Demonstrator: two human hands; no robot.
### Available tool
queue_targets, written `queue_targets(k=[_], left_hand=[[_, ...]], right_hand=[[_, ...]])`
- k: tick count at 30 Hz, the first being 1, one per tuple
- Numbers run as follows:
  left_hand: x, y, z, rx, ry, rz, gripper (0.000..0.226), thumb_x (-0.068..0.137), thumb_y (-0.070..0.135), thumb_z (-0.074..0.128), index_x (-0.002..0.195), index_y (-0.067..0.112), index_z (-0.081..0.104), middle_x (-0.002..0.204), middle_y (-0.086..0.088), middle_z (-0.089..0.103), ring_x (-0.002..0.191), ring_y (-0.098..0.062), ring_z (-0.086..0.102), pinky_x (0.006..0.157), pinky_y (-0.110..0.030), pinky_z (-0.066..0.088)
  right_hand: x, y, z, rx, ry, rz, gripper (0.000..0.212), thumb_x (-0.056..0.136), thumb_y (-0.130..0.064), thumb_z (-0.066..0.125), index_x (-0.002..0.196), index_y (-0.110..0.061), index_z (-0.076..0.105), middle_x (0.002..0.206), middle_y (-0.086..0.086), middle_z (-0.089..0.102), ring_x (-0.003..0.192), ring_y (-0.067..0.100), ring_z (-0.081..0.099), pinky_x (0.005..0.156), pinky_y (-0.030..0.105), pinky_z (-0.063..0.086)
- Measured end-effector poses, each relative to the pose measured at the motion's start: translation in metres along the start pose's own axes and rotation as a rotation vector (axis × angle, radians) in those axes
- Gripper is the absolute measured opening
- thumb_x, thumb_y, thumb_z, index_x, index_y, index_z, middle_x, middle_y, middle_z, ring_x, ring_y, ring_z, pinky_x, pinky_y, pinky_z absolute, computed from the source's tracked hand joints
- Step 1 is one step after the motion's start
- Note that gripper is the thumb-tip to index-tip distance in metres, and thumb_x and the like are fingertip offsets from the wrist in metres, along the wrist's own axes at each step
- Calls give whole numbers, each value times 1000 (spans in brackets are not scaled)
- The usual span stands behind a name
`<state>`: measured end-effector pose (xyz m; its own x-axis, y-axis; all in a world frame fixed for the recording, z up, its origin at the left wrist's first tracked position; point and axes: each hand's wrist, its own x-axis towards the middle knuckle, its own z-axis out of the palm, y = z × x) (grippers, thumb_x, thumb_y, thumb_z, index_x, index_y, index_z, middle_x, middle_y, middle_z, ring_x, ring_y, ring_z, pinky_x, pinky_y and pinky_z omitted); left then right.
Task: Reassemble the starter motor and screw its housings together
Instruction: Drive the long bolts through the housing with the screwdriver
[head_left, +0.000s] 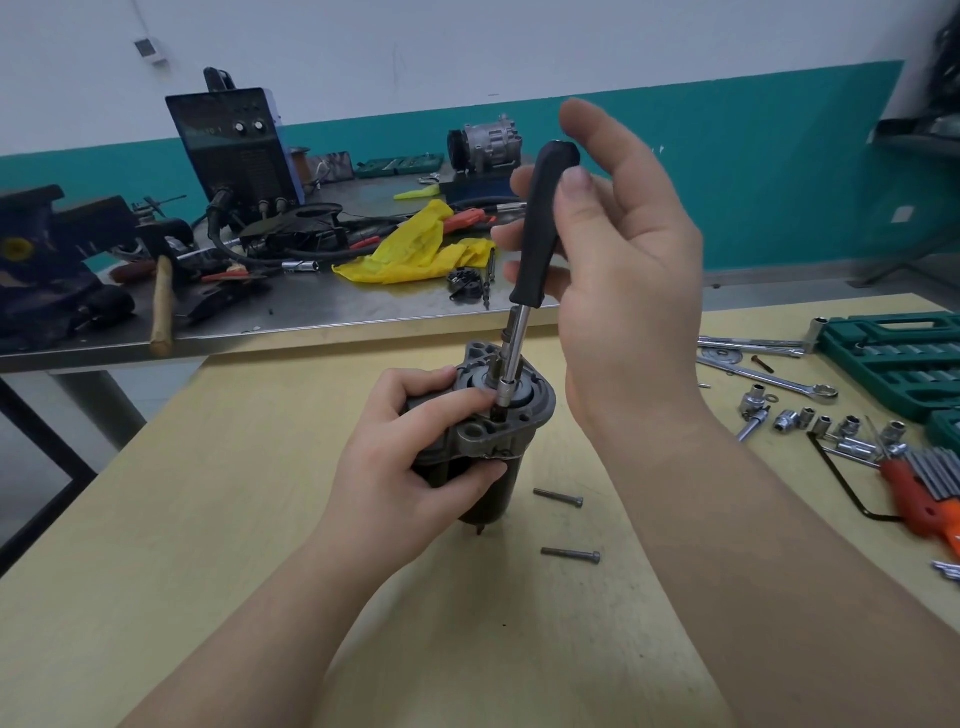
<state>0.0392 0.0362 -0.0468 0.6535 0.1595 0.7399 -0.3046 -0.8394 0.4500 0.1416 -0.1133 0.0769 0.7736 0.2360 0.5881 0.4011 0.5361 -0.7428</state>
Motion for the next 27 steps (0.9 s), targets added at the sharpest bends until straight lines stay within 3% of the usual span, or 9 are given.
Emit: queue_targets(k=[3,6,10,13,16,20,23,25,27], left_hand=[[-1,-1,0,1,-6,-4,56,79,39,85,132,44,67,138,21,49,141,-16,53,111,-17,43],[-1,-2,0,-5,-10,1,59,78,39,86,132,52,67,138,22,49,142,-17,53,112,-18,43],[-1,-2,0,1,-6,5,58,78,39,86,132,50,67,138,21,50,142,-16,53,112,-18,44],[-1,-2,0,-4,-5,8,61,78,40,86,133,55,64,138,22,50,142,-16,53,112,-18,44],[-1,-2,0,-1,-5,11,62,78,40,86,133,57,63,138,22,49,142,-18,53,112,-18,44],[0,-2,0,5,-2,21,61,78,39,86,133,56,64,138,22,49,141,-16,53,112,-18,44],[0,-2,0,8,-1,25,60,78,40,86,132,55,65,138,22,49,141,-14,53,112,-17,43],[0,-2,0,9,-2,32,62,79,40,86,133,57,62,138,22,49,141,-14,53,112,-17,43],[0,-3,0,13,-6,35,63,79,40,86,134,57,62,138,21,49,142,-14,53,113,-17,43]], right_hand=[[1,-1,1,-62,2,-66,34,106,-15,65,136,-30,61,105,6,71,92,29,72,80,44,65],[2,-1,2,-81,36,-76,31,102,-15,72,130,-26,66,96,-3,67,84,12,65,66,26,59],[0,0,1,3,20,6,27,108,-23,58,132,-23,70,104,-7,74,101,18,71,93,53,63],[-1,-1,0,32,-5,36,32,112,-20,50,138,-20,68,113,15,75,90,26,74,80,44,66],[-1,-2,1,-40,-4,-23,25,109,-18,60,132,-24,67,99,3,73,86,25,72,77,46,66],[2,-1,3,-99,35,-76,25,103,-18,71,127,-25,68,93,-3,68,83,16,66,67,29,60],[0,-1,3,-44,31,-49,22,107,-21,64,127,-23,72,95,-7,71,92,13,68,83,38,63],[-1,-1,2,3,26,-13,25,109,-22,56,128,-22,73,111,-2,77,107,23,73,95,49,62],[-1,-2,1,23,21,2,26,111,-18,52,129,-21,71,116,11,76,102,35,74,86,46,65]])
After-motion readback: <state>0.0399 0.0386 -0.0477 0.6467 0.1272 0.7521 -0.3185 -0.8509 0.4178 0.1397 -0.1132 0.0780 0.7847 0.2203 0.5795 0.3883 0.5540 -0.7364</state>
